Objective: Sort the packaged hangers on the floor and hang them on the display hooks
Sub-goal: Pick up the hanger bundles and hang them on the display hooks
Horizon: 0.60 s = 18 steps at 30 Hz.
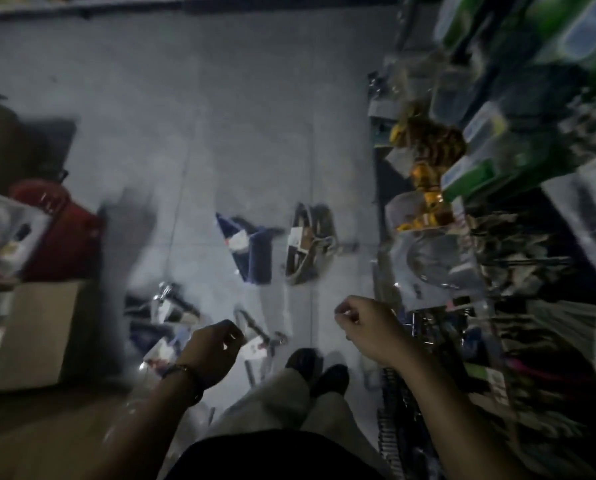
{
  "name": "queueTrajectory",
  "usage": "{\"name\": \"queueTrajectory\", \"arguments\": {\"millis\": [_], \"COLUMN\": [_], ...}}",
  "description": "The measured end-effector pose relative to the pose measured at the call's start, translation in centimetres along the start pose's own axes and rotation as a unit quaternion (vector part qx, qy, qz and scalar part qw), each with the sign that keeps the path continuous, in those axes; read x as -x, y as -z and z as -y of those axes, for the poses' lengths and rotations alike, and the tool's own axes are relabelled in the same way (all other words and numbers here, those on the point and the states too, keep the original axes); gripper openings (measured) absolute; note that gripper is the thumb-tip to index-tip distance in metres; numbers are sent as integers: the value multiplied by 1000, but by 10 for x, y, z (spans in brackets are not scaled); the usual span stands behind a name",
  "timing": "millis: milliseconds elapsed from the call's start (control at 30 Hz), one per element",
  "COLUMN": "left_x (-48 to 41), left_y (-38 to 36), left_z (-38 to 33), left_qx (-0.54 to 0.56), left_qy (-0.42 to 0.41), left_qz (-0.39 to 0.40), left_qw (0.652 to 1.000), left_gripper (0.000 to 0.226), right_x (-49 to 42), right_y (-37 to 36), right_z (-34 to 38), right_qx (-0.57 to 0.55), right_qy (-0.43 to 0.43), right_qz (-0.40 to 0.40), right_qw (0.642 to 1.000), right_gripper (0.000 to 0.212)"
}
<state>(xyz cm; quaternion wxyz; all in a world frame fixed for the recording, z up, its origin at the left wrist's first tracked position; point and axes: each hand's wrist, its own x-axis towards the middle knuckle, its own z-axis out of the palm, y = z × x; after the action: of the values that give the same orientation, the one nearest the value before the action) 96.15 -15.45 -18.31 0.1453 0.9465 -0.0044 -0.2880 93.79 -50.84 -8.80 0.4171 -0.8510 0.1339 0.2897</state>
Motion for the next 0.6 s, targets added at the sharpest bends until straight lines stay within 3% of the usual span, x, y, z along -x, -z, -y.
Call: {"name": "queueTrajectory", "arguments": {"millis": [100,267,467,600], "left_x": [40,45,39,28], "left_y": [31,35,30,2], "left_z": [-29,-19,30,101], "left_qx": [41,92,137,145], "left_qy": [15,54,93,111], "left_qz": [6,35,63,94], "left_qw": [999,994,984,979], "left_gripper": [8,13,15,15], "right_x": [-23,-57,-90,-122], "right_y": [-33,-82,-141,-207], "right_z": [8,23,29,23], "right_qx": [47,109,127,116], "right_qy": [-10,-29,-64,-109], "right_qz": [43,133,154,148], "right_qw": [998,985,978,976], "right_gripper": [17,27,27,20]}}
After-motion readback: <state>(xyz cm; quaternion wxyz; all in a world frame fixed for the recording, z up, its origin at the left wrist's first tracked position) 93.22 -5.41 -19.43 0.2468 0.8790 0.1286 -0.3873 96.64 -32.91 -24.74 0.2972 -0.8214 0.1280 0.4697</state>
